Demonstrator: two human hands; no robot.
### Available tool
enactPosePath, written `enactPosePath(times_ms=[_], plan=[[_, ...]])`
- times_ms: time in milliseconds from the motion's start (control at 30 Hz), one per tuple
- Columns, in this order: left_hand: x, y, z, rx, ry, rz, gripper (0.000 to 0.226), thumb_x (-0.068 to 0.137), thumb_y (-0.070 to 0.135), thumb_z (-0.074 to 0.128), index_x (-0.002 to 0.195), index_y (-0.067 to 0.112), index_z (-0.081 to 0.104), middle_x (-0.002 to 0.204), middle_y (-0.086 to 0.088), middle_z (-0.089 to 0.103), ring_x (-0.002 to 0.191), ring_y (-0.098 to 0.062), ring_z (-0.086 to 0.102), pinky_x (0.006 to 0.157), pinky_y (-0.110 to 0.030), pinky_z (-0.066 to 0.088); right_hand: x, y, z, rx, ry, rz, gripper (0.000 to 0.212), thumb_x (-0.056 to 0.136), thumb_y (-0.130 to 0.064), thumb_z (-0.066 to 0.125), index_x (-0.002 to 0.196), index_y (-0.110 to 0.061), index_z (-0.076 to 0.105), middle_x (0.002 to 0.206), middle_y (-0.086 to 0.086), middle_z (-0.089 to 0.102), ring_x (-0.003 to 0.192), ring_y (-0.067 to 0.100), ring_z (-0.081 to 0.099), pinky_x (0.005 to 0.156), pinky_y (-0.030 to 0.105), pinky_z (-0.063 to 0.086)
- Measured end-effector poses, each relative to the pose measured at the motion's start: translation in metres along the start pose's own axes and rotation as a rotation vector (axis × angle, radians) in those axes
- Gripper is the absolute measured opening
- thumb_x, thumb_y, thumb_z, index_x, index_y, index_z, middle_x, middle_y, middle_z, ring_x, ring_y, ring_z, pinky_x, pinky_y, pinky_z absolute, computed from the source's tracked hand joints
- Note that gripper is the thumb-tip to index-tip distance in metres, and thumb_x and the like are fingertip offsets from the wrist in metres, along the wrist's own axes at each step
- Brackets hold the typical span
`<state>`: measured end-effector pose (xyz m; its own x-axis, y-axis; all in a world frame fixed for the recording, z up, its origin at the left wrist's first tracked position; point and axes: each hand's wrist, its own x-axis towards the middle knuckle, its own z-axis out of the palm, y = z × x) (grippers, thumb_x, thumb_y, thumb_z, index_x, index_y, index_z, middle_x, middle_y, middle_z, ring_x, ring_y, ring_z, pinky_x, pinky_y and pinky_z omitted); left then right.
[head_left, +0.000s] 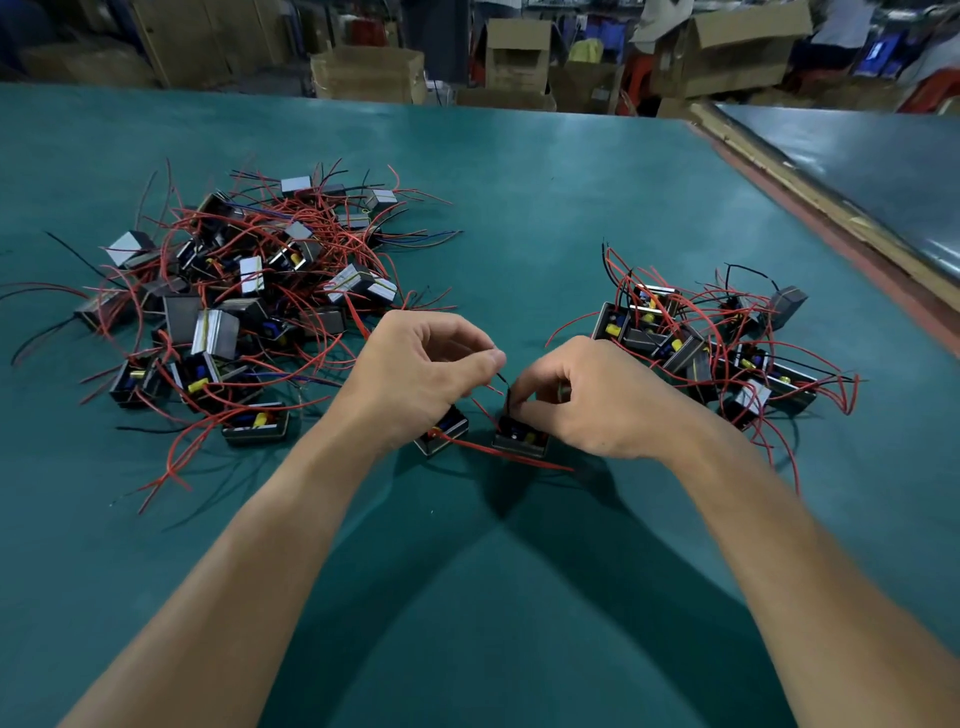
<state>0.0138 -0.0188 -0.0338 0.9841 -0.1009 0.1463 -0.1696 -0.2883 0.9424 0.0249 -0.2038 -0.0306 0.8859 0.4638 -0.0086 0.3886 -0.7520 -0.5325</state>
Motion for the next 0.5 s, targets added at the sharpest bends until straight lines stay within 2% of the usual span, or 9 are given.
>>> enactPosePath(times_ms=[67,133,233,400,500], plan=[[0.0005,-0.0002,0.0003,0.019,0.008,0.024,0.013,0.087,0.009,0.070,0.075,0.010,0.071,0.062,-0.003,0.070,0.052,-0.007,0.056,0.054,-0.017,0.046,-0.0002,0.0007,0.0009,0.008,0.047,-0.013,0.020,0.085,-0.033,0.069,0.069,-0.044,0.067,0.067,-0.020,0.064,0.056,0.000,0.054,0.054,0.015,0.034],[0.0001,0.0007,0.0002,0.020,0.013,0.026,0.015,0.090,0.010,0.067,0.076,0.008,0.071,0.066,-0.005,0.072,0.052,-0.008,0.058,0.054,-0.015,0.046,-0.0005,0.0009,0.0013,0.014,0.063,-0.016,0.019,0.084,-0.031,0.070,0.070,-0.043,0.067,0.062,-0.024,0.062,0.053,-0.001,0.054,0.050,0.010,0.034],[0.0003,0.0023,0.0009,0.005,0.033,0.006,0.021,0.094,0.010,0.061,0.075,0.009,0.069,0.064,-0.004,0.072,0.050,-0.008,0.058,0.050,-0.013,0.044,0.0004,0.0014,0.0009,-0.006,0.039,-0.025,0.018,0.084,-0.027,0.069,0.071,-0.040,0.069,0.065,-0.029,0.065,0.058,-0.008,0.057,0.054,0.007,0.037],[0.0003,0.0049,0.0008,-0.040,0.035,-0.026,0.024,0.097,0.007,0.056,0.074,0.007,0.065,0.065,-0.008,0.071,0.048,-0.009,0.059,0.046,-0.011,0.041,0.0022,0.0036,0.0035,0.028,-0.005,-0.021,0.009,0.084,-0.032,0.067,0.078,-0.036,0.072,0.063,-0.017,0.067,0.050,0.002,0.054,0.048,0.013,0.036],[-0.0003,0.0057,0.0015,-0.051,0.007,-0.011,0.026,0.097,0.005,0.055,0.072,0.007,0.064,0.065,-0.009,0.070,0.049,-0.011,0.060,0.046,-0.011,0.041,0.0030,0.0044,0.0046,0.105,-0.040,-0.028,0.008,0.086,-0.032,0.066,0.083,-0.032,0.074,0.064,-0.008,0.068,0.049,0.006,0.052,0.050,0.021,0.040]])
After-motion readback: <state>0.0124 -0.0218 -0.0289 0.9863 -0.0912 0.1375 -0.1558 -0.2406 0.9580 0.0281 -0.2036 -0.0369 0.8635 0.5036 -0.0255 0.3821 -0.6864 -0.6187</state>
